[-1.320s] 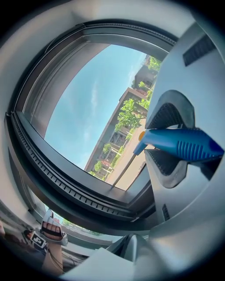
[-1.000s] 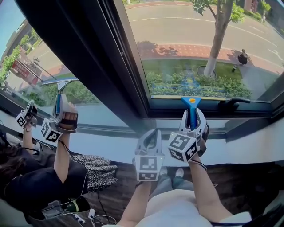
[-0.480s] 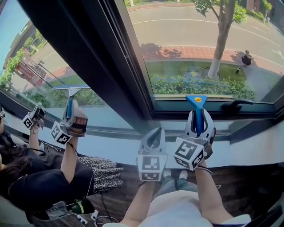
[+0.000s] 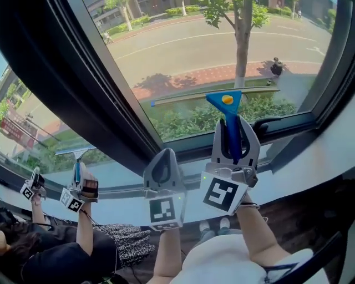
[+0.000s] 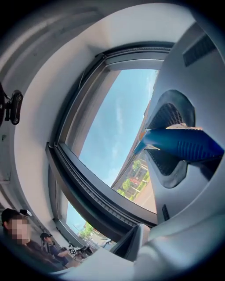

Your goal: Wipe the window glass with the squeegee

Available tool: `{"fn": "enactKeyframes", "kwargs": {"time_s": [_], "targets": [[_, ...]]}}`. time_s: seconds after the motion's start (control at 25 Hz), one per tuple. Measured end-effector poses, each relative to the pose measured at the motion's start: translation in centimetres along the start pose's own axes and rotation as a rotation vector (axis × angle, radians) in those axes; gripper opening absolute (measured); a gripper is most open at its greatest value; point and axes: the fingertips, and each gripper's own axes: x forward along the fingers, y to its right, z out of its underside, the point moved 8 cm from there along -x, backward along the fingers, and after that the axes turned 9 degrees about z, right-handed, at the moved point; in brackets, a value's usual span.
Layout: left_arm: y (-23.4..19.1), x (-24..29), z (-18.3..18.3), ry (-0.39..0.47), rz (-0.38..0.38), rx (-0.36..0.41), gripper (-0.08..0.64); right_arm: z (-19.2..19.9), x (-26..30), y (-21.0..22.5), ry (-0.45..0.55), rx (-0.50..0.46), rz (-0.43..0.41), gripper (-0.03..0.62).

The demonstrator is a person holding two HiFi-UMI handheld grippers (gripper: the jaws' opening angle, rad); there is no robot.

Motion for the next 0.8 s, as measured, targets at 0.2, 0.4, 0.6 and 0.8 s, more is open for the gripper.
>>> {"fn": "enactKeyframes", "kwargs": {"time_s": [0.2, 0.4, 0.6, 0.8], "targets": [[-0.6, 0.2, -7.2, 0.184, -0.013, 0.018, 0.002, -4.2, 0.5, 3.8, 0.097, 0.061, 0.113, 0.149], [-0.8, -0.1, -12.3, 0.301, -0.012, 0.092, 0.002, -7.3, 0.5, 6.7, 0.197, 0.137, 0.2, 0.149], [-0.5, -0.2, -14.9, 0.367, -0.01, 0.138, 0.002, -9.1, 0.4, 8.0, 0.251, 0.148, 0.245, 0.149], [0.1, -0.3, -15.7, 0.391, -0.004, 0.157, 0.002, -9.5, 0.3, 8.6, 0.282, 0.15, 0.268, 0.149]]}}
